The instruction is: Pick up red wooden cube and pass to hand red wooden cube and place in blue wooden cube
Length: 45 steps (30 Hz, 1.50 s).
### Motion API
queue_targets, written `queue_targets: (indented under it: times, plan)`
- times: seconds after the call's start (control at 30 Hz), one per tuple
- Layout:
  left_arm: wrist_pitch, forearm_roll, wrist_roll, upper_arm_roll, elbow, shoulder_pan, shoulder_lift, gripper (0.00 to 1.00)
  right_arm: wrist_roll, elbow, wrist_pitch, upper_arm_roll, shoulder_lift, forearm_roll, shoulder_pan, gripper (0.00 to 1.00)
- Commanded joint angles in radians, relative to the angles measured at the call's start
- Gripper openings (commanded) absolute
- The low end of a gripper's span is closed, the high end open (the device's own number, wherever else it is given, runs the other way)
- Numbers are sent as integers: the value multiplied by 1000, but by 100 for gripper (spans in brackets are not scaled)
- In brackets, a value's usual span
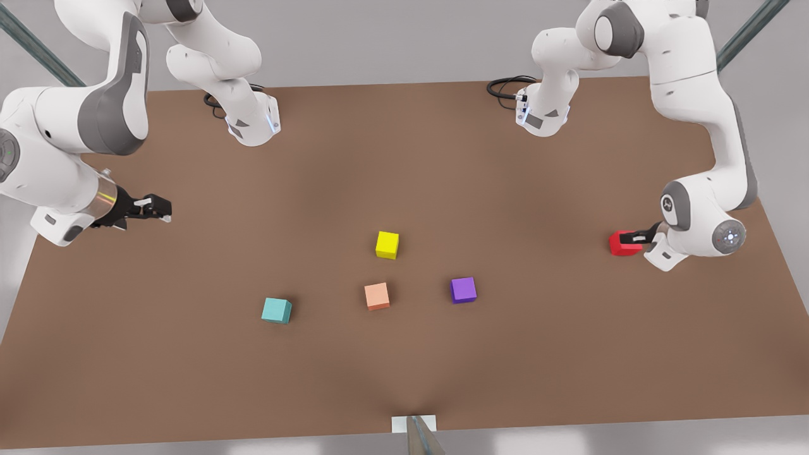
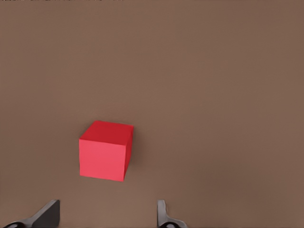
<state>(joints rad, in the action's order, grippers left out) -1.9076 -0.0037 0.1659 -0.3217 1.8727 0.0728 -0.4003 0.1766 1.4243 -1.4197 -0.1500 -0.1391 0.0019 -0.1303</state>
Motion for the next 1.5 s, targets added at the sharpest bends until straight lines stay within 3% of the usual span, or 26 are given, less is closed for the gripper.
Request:
queue_targets:
  times: [0.0,0.13,0.2,0.93,1.47]
  plan:
    - [-211,-9,256,0,14,-19,-15,100,17,2,-5,0,1,3,0,100]
    - [-228,-9,325,1,42,-41,-38,100,17,5,-2,3,0,3,0,100]
    - [-148,-136,388,3,42,-38,-34,100,15,5,-2,3,0,3,-2,100]
    - [-291,-128,400,0,86,-99,-164,100,17,7,10,4,-8,0,-5,100]
    - [-289,-130,400,0,112,-96,-166,100,20,7,12,4,-10,0,-5,100]
